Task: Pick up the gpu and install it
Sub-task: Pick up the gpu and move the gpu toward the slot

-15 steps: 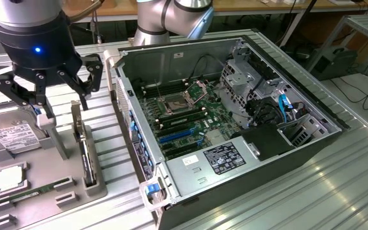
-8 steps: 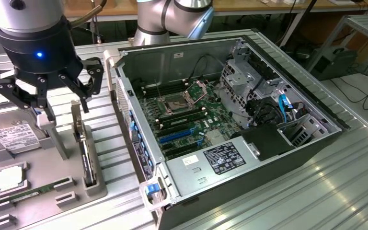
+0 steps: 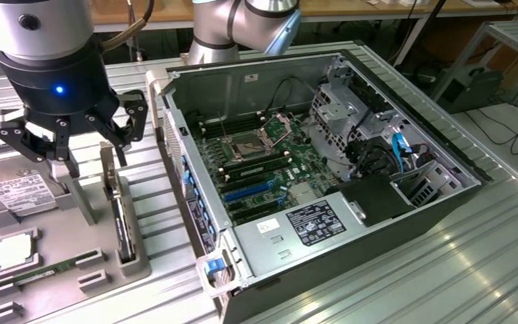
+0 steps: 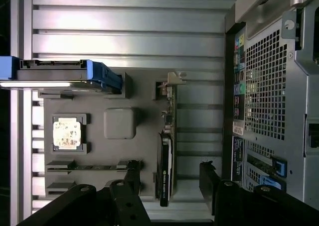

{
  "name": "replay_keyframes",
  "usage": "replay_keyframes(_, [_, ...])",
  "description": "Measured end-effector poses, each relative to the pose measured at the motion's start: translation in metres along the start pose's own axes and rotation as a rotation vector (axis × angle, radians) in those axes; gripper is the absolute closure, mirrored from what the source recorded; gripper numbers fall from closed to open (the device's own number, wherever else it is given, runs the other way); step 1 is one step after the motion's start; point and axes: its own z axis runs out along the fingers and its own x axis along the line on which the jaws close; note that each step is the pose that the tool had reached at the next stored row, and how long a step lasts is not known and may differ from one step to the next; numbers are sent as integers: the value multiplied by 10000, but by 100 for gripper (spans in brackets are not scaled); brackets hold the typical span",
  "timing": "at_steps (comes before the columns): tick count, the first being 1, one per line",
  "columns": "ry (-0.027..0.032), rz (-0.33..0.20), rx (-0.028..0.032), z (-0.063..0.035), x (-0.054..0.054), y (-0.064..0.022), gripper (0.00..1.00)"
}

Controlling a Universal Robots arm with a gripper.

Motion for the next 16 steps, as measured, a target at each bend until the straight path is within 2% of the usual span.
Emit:
replay_keyframes(10, [4, -86, 0, 126, 0, -7, 40])
replay_keyframes(16, [7, -95, 8, 238, 2, -29, 40])
